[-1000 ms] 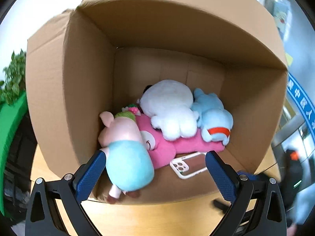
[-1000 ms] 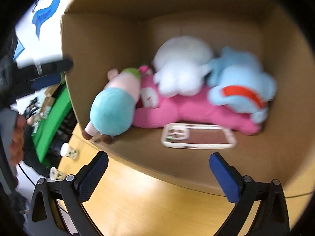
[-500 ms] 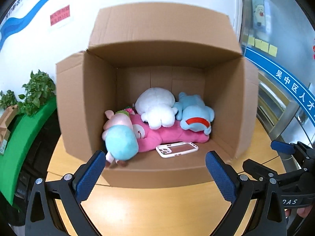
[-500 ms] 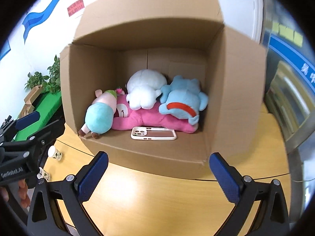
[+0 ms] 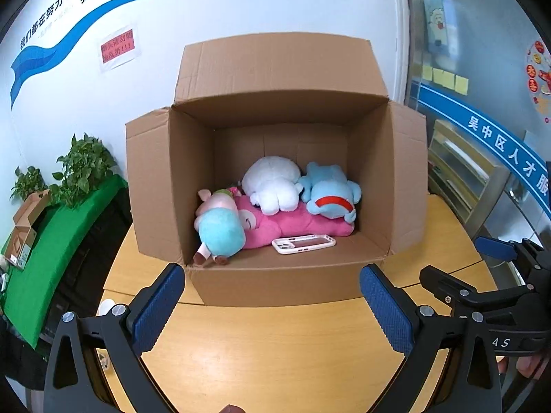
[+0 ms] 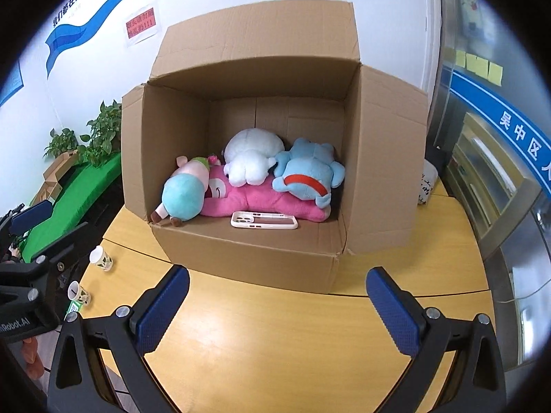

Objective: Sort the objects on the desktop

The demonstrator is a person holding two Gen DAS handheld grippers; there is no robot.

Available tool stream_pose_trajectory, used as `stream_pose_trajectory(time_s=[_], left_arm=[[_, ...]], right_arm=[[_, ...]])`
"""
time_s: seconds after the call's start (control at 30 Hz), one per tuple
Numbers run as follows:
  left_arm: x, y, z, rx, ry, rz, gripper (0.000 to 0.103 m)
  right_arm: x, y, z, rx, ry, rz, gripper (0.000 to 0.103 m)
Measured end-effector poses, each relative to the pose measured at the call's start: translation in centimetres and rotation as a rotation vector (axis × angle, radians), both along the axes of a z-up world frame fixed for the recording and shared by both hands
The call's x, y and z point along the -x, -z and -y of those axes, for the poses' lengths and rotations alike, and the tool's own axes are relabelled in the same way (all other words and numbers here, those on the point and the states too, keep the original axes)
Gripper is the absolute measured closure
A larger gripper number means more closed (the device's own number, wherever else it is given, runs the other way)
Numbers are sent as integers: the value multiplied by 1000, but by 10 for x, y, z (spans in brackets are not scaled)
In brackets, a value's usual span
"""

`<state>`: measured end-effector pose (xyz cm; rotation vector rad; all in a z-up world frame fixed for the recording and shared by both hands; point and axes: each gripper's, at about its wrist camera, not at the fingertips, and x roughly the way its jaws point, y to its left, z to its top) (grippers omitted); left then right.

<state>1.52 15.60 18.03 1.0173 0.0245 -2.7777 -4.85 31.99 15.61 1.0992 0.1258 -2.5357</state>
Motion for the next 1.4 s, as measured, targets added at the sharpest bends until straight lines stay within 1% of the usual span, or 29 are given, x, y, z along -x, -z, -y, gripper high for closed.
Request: stream_pose_trajectory(time_s=[0.23,0.37,0.47,0.67,0.8,0.93,1.13,1.27,1.4], left_arm=[[17,-14,24,-36,37,-46,0],[29,-22,41,-61,56,-72,0],[36,-14,60,-92,52,-60,0],[51,23,100,-152,41,13,0],[59,44,112,-175,47,57,0],[65,60,119,-191,53,86,0],[70,80,125,-207,52,120,0],[67,84,124,-208,43,119,0],[65,83,121,-188,26,104,0]], right_arm=[[6,-38,13,-26,44,-71,1],[21,-45,30,-54,72,-87,1],[30,-38,45,-84,79,-78,1],[44,-5,77,-122,80,-7,1],[48,19,91,-142,84,52,0],[50,34,95,-145,98,86,0],[51,47,94,-134,95,83,0],[48,52,92,-124,83,66,0],[43,56,87,-102,63,46,0]])
